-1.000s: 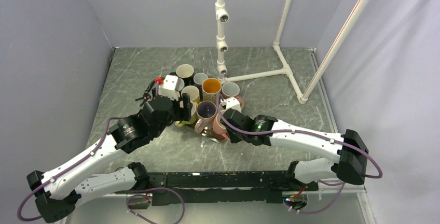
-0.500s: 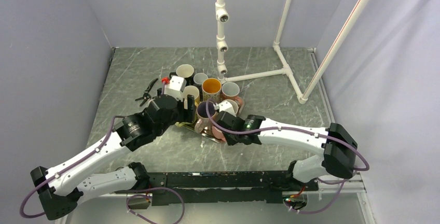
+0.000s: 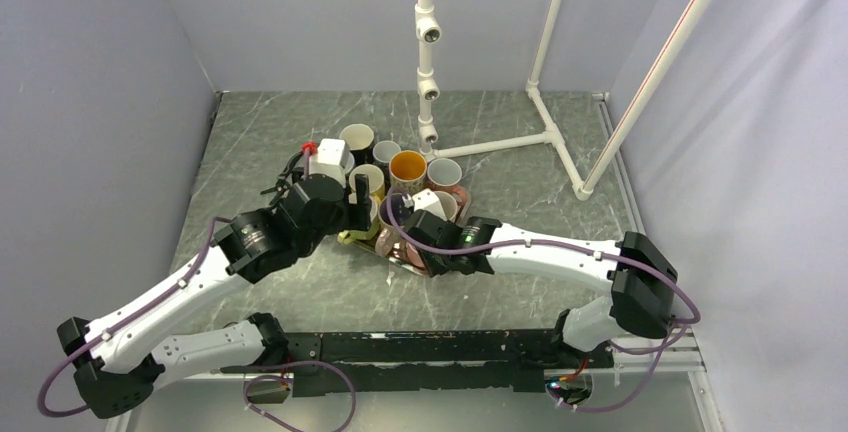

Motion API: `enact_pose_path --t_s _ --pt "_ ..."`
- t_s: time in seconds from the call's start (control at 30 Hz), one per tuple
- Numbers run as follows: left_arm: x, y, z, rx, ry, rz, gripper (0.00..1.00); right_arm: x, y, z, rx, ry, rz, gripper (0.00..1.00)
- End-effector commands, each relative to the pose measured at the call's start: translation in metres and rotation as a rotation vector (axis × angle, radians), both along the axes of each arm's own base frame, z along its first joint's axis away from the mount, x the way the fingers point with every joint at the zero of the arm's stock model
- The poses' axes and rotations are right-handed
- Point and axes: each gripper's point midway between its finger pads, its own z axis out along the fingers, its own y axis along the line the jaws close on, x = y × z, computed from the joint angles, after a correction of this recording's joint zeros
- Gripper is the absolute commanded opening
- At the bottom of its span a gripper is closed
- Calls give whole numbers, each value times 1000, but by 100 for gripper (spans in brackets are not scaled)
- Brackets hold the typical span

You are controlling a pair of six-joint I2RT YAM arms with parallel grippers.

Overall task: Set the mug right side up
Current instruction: Place the cup on the tray, then reset both arms

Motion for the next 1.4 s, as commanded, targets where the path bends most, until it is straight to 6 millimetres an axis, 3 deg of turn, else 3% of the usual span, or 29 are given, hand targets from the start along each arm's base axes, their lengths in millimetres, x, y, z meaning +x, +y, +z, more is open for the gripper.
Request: enact_pose_path --t_s 0.0,0.13,0.33,0.53,0.6,0.63,0.77,0.9,1.13,1.37 --pt "-3 22 16 -46 -29 99 87 13 14 23 52 -70 -1 41" --pt "-11 41 22 -76 -52 151 93 10 17 37 117 -85 19 51" --pt "-32 80 26 -74 -33 244 94 8 13 79 242 -173 77 58" --pt "-58 123 34 -77 -30 313 94 23 -36 126 269 -381 -44 74" --pt "-66 135 37 -99 -42 320 94 28 -60 142 260 -464 -107 97" --pt "-70 139 37 -111 -46 323 94 31 -73 150 251 -501 -149 99" --pt "-82 150 29 -149 -53 308 94 35 -129 180 196 -628 -324 100" --pt "-93 158 23 -175 -52 288 94 31 -168 206 224 -716 -428 100" --pt "-103 171 27 -218 -76 292 94 20 -199 248 432 -807 -499 100" --pt "-108 178 33 -237 -89 287 94 11 -211 250 488 -793 -500 100"
